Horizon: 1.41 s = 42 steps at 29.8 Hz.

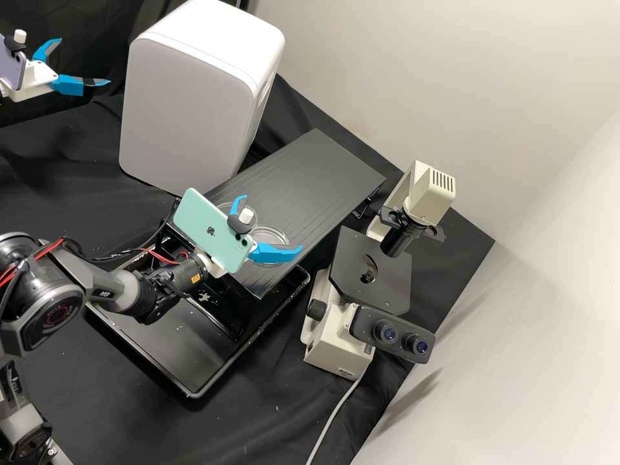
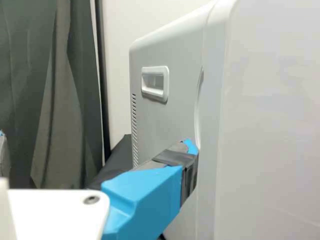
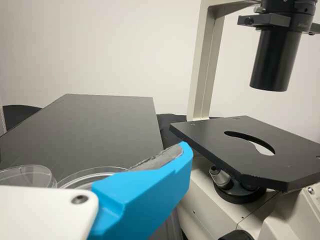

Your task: Place the lid on the petri dish

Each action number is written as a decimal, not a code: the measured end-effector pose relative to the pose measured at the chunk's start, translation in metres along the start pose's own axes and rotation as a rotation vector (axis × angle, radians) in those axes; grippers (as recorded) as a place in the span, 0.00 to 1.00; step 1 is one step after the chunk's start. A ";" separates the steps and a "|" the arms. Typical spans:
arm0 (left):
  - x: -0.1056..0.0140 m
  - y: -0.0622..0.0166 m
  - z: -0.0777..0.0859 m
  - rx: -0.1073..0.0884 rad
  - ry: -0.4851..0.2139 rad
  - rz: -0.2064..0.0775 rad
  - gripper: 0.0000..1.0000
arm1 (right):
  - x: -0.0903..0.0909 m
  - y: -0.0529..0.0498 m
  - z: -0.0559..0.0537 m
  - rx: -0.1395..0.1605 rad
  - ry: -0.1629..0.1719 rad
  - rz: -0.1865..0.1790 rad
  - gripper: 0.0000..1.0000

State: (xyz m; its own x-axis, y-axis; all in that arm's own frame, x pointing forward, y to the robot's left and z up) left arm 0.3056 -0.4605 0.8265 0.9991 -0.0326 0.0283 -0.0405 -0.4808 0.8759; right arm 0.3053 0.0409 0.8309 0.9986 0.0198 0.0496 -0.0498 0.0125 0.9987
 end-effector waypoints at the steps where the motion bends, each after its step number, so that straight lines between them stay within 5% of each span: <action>1: 0.000 -0.0002 0.001 -0.003 -0.006 -0.002 1.00 | 0.000 0.000 0.000 0.000 0.000 0.000 1.00; 18: 0.000 -0.0026 0.009 -0.018 -0.026 -0.008 1.00 | 0.000 0.000 0.000 0.000 0.000 0.000 1.00; 26: -0.008 -0.0183 0.053 -0.025 -0.167 -0.063 1.00 | 0.000 0.000 0.000 0.000 0.000 0.000 1.00; 32: -0.025 -0.0358 0.063 -0.011 -0.234 -0.132 1.00 | 0.000 0.000 0.000 0.000 0.000 0.000 1.00; 42: -0.047 -0.0548 0.070 -0.029 -0.363 -0.162 1.00 | 0.000 0.000 0.000 0.000 0.000 0.000 1.00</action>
State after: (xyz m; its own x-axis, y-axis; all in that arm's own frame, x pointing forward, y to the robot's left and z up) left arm 0.2593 -0.4939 0.7434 0.9222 -0.2682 -0.2785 0.1225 -0.4807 0.8683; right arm 0.3053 0.0409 0.8309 0.9986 0.0198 0.0496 -0.0498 0.0125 0.9987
